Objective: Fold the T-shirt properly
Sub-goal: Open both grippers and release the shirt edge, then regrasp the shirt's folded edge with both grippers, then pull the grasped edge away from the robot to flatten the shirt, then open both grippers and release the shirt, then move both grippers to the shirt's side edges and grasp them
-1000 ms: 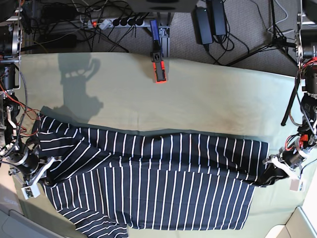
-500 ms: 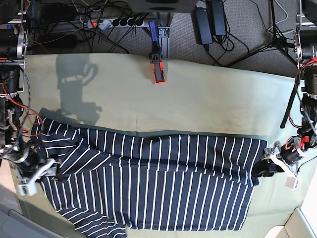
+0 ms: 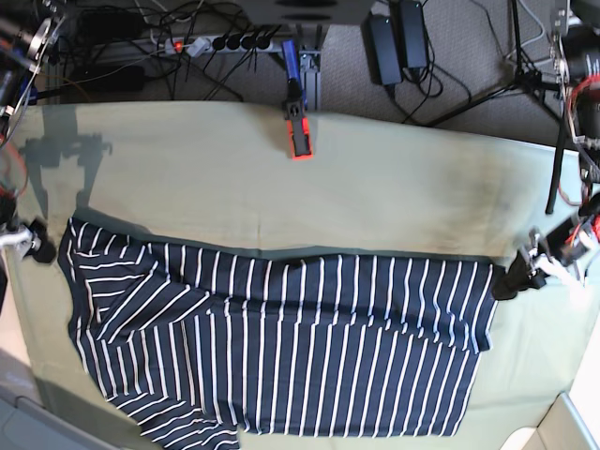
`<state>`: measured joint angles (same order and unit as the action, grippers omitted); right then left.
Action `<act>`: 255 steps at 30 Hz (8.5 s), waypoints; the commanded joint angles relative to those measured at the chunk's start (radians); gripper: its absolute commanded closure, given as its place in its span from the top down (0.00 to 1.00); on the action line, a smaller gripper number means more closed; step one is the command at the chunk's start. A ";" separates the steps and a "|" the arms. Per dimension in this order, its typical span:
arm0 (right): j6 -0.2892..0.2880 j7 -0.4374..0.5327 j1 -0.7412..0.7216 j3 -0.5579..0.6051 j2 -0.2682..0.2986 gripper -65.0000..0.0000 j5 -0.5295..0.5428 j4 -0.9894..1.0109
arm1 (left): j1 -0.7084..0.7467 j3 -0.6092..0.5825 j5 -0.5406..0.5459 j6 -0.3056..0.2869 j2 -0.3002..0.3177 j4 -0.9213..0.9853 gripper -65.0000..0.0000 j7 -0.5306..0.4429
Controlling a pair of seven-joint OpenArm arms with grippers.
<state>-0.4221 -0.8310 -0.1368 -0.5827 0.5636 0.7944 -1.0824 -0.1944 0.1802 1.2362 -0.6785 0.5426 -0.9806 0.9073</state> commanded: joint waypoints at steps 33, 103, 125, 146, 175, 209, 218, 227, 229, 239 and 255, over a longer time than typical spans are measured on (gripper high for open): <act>-0.054 0.023 -0.021 -0.030 -0.207 0.68 0.076 -0.017 | 0.311 0.068 0.056 -0.020 -0.058 -0.375 0.56 -0.006; -0.054 0.072 -0.071 -0.031 -0.198 0.00 0.014 -0.017 | -0.022 0.111 -0.232 0.117 -0.147 0.049 0.56 -0.150; -0.107 0.021 -0.018 -0.031 -0.139 0.00 0.118 -0.020 | 0.050 0.098 -0.076 -0.020 -0.072 -0.040 0.00 -0.102; -0.136 -0.024 0.202 -0.037 0.003 0.00 0.242 -0.025 | 0.318 0.108 0.001 -0.020 -0.007 -0.253 0.00 -0.054; -0.151 -0.037 0.473 -0.130 0.024 0.00 0.287 -0.155 | 0.511 0.190 0.085 -0.020 0.003 -0.367 0.00 -0.013; -0.151 0.072 0.349 -0.211 0.095 0.65 0.175 -0.229 | 0.516 0.285 0.125 -0.020 0.020 -0.515 0.49 0.048; -0.150 0.076 0.124 -0.128 0.134 0.65 0.108 -0.226 | 0.488 0.284 0.103 -0.020 0.021 -0.661 0.49 0.031; -0.121 0.239 -0.165 0.221 0.131 0.65 -0.145 -0.121 | 0.444 0.284 0.040 -0.020 0.027 -0.661 0.49 0.011; -0.088 0.286 -0.256 0.278 0.129 0.65 -0.211 -0.036 | 0.444 0.284 0.020 -0.020 0.027 -0.660 0.49 0.010; -0.007 0.320 -0.588 0.372 0.083 0.65 -0.335 0.525 | 0.444 0.284 0.031 -0.020 0.056 -0.660 0.49 0.013; 0.007 0.406 -0.542 0.372 0.051 0.65 -0.357 0.698 | 0.447 0.284 0.031 -0.020 0.101 -0.660 0.49 0.017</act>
<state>-0.4526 -0.4309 -0.6514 -0.2073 0.5976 0.4294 -0.3710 0.2604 0.4553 1.2465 -0.6746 0.6186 -1.6260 0.9428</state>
